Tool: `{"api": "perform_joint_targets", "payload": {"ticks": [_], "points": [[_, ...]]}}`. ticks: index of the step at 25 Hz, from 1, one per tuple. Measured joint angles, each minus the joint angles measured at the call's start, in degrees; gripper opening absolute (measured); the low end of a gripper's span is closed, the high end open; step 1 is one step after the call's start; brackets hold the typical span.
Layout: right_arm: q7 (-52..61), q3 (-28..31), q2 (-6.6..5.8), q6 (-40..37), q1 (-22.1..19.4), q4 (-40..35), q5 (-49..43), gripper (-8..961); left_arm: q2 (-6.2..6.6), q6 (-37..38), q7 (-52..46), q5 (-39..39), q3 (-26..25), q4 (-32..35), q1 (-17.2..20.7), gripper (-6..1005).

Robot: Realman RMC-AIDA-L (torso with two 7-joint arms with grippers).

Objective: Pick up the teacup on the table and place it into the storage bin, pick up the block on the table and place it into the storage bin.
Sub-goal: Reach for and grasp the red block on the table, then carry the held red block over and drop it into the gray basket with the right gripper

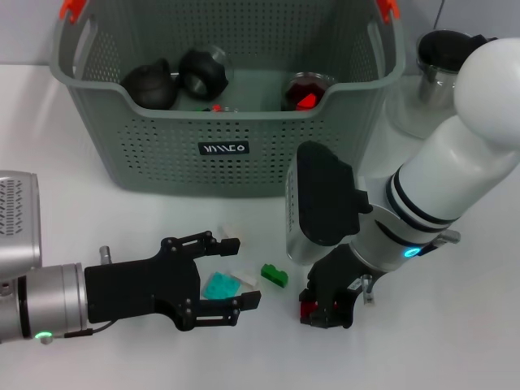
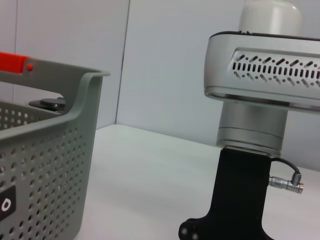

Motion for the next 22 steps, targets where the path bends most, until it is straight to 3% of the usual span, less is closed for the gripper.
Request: {"api": "perform_joint_targets", "payload": {"ticks": [7,11,17,20,22], "points": [[0.6,0.5,-0.51,-0.8,-0.5,-1.1,-0.4,238,0.22,0.0,0.1,0.0,-1.2,-0.6,0.0,829],[1.1,3.9,-0.71,-3.3,-1.0,-3.5,-2.0,203,0.32,0.0,0.1,0.1,-1.4,-0.7,0.0,829],[2.4,20.9,-0.78,-14.1,-3.6,-20.2,-5.8,202,0.47,0.0,0.0,0.4,-1.9,-0.7,0.7,829],[7.7,30.1,-0.72,-17.3,-2.5,-30.1,-2.6,202,0.44,0.0,0.2,0.5,-2.7,-0.7,1.0,829],[10.4,34.4,-0.72,-15.8,-1.0,-32.7,-0.6,202,0.36,-0.1,0.3,0.5,-2.8,-0.7,1.1,829]]}}
